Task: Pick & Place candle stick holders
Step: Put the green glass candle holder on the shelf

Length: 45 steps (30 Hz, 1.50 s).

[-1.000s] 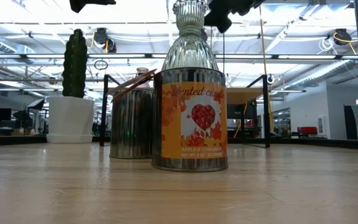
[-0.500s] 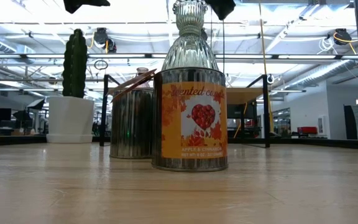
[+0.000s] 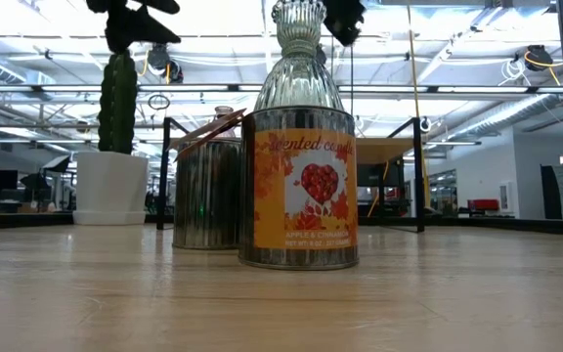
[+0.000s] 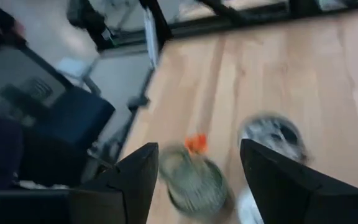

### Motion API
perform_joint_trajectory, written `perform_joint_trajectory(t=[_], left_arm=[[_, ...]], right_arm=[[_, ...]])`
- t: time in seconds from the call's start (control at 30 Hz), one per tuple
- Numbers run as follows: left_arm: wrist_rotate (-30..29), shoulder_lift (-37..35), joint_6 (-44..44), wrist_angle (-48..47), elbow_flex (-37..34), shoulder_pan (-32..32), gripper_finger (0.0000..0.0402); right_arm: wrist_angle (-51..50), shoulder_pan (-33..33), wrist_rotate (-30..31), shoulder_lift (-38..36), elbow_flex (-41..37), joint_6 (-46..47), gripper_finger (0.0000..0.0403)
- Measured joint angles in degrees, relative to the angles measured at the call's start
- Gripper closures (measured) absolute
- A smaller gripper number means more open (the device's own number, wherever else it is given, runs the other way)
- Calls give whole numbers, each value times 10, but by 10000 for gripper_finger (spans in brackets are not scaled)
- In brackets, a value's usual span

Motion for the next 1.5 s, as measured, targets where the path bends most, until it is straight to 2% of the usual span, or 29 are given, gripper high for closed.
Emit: perform_joint_trajectory(t=[0.17,0.73,0.83,1.0,1.23,1.5], left_arm=[[42,0,3,32,-17,-3,167],[38,0,21,46,-18,-17,167],[38,0,22,46,-18,-17,167],[38,1,22,45,-18,-17,167],[41,0,27,43,-18,-22,167],[42,0,36,41,-18,-29,167]], right_arm=[[2,11,1,34,-1,14,183],[-1,24,-6,76,-2,62,183],[32,27,-15,93,8,73,183],[6,35,-14,130,50,64,183],[-108,38,13,171,115,12,183],[-120,38,34,171,118,9,183]])
